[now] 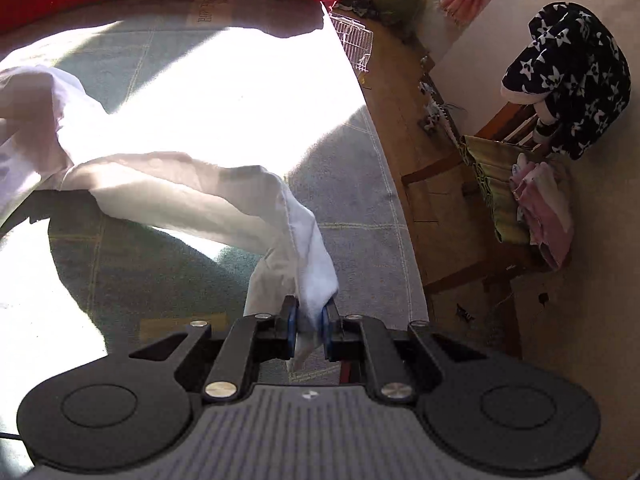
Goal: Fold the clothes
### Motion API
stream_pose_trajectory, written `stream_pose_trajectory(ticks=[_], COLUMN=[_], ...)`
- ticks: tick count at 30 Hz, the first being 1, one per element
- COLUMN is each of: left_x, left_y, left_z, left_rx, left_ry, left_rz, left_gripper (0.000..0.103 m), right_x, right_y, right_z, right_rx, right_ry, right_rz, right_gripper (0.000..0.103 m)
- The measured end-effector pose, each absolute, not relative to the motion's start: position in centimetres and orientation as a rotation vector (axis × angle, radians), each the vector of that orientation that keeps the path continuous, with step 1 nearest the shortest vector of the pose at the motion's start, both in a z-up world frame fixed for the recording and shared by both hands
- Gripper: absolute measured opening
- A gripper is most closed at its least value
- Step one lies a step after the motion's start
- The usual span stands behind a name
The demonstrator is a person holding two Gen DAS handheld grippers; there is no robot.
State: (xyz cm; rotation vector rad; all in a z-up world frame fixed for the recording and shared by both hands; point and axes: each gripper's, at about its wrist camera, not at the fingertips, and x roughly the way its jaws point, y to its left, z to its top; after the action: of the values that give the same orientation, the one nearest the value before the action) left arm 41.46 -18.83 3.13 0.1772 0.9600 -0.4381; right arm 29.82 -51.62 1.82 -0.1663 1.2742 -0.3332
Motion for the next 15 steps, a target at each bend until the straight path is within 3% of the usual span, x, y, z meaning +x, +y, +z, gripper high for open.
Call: stream_pose_trajectory(ticks=[9,15], left_x=[41.8,42.1], left_y=[-19.0,-19.2], left_z=[2.7,2.5], left_rx=[0.172,0.164], left_ry=[0.975,0.978], left_rz=[-0.452,-0.456], left_gripper=[0.08,0.08], right_x=[25.0,27.5], right_y=[-49.5,-48.7], right_z=[-3.1,0.5], right_rx=[-0.168,-0.131], right_ry=[1.542,1.4], right_rz=[-0.218,-0.171], right_gripper=[0.015,0.025])
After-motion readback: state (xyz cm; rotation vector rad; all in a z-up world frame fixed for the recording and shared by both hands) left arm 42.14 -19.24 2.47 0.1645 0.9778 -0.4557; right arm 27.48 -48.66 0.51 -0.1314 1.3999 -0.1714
